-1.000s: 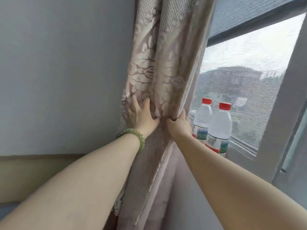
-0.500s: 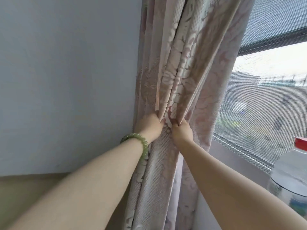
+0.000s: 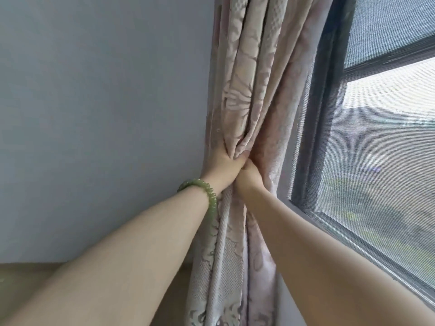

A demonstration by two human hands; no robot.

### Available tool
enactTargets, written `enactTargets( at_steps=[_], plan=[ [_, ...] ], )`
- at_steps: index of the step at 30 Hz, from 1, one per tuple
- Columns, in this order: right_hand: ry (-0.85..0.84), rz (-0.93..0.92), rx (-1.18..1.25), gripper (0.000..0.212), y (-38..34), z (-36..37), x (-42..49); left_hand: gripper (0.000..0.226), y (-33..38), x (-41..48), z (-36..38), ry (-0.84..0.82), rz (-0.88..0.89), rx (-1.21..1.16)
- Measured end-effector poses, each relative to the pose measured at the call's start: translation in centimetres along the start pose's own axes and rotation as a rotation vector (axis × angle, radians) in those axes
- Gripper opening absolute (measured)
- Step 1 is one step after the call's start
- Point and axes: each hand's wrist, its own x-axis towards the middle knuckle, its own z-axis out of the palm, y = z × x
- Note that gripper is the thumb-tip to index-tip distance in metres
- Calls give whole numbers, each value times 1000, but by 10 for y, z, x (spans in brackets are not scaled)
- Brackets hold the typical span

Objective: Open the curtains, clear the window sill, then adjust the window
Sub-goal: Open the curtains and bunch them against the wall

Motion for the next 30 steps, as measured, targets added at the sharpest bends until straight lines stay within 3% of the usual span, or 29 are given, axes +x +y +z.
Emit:
enactTargets(
  at_steps=[3, 7, 10, 12, 14, 17, 19, 22, 25, 30],
  plan=[
    [40, -35, -266, 36, 6, 7, 16, 45, -12, 29, -5, 103, -50, 116],
    [511, -298, -441, 51, -1, -3, 35, 31, -31, 54, -2, 148, -25, 183],
    [646, -247, -455, 62, -5, -14, 63, 39, -40, 72, 4, 180, 18, 230],
    [551, -163, -386, 80, -2, -11, 80, 54, -45, 83, 12, 200, 59, 320],
    [346, -169, -201, 93, 6, 3, 97, 57, -52, 94, 18, 200, 143, 457],
    [167, -216, 26, 83, 20, 21, 131, 55, -70, 119, 23, 152, 266, 567],
    [155, -217, 47, 62, 25, 29, 151, 61, -83, 145, 24, 35, 268, 575],
    [190, -226, 32, 42, 30, 46, 189, 60, -108, 199, 26, -85, 209, 311],
    [229, -231, -2, 38, 35, 74, 236, 59, -159, 273, 39, -90, 140, 96],
    [258, -276, -6, 38, 43, 124, 317, 71, -171, 316, 15, -90, 121, -34]
  ],
)
